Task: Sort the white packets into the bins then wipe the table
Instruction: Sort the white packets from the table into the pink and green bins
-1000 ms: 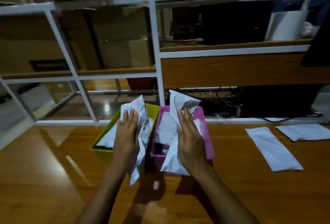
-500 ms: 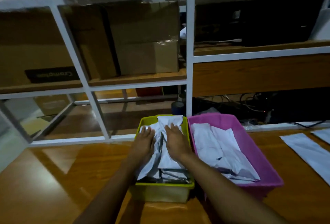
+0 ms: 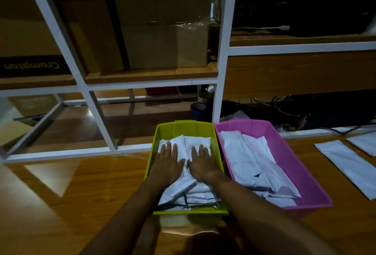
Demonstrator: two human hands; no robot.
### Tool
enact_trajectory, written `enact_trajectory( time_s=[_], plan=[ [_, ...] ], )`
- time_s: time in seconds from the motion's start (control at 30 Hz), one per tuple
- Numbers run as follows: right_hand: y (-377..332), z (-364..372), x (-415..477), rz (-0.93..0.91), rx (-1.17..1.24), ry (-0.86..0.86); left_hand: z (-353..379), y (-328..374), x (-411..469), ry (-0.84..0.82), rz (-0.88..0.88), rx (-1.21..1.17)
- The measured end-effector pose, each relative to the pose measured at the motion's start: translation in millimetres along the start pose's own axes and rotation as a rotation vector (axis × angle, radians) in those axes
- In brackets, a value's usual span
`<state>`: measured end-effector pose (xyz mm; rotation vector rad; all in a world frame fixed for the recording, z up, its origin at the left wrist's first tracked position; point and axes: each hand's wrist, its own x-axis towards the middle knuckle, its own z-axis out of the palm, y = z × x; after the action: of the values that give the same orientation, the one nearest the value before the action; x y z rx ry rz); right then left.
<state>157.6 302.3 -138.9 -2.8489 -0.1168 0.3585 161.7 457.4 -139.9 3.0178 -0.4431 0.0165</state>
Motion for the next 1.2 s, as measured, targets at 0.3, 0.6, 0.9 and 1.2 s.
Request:
enact_trajectory(
  time_s=[0.3,0.6,0.9,1.2],
  plan=[
    [-4,-68,-37,-0.163,0.217,0.339,-69,27,-23,0.320,-0.056,-0.289],
    [66,-131,-182,-0.249,0.395,0.714,-142,150,-78,0.672,0.072,-0.609],
    [186,-120,-335,-0.092,0.414,0.940,-120,317,-147,0.678,0.243,-0.746],
    [292,-84,-407,0.041,0.451,0.950,-55,430,-172,0.538,0.331,-0.685]
  ],
)
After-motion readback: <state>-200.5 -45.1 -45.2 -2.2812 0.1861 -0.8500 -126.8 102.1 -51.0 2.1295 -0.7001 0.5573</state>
